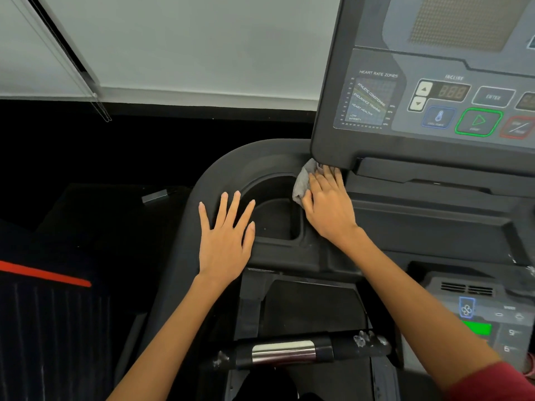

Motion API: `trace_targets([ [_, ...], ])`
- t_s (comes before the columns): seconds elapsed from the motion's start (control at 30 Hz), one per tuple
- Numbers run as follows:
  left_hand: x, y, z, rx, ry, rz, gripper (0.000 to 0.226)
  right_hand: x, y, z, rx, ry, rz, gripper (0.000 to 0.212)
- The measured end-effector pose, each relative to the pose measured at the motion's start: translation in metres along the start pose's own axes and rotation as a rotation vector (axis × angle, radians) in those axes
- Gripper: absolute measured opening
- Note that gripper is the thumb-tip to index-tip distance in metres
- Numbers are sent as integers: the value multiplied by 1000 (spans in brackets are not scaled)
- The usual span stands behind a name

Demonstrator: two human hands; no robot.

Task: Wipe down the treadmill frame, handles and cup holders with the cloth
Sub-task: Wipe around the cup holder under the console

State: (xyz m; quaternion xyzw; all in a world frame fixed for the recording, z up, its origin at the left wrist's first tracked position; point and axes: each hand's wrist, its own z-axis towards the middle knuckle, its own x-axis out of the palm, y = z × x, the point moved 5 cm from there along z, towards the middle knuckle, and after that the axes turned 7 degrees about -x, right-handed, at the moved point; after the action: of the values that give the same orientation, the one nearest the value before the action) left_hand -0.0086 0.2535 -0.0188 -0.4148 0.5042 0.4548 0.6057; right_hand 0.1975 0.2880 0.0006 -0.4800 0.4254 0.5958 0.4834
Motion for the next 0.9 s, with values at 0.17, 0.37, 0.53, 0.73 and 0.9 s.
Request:
trace_targets([
  [0.17,1,-7,-10,-8,-5,-43,49,-5,21,-39,-12,-8,-81,59],
  [0.37,1,-7,-17,-2,1,-59,53,-6,39,-72,-18,35,-131,58],
  [0.53,-3,-5,-22,-1,8,-72,51,-10,49,-92,-12,34,-140,58],
  [0.73,-10,6,-35,-17,23,-105,50,-8,67,-110,15,-28,-129,54],
  [0.9,-12,20,-47,-72,21,-91,53,3,82,-118,-51,-100,-57,49],
])
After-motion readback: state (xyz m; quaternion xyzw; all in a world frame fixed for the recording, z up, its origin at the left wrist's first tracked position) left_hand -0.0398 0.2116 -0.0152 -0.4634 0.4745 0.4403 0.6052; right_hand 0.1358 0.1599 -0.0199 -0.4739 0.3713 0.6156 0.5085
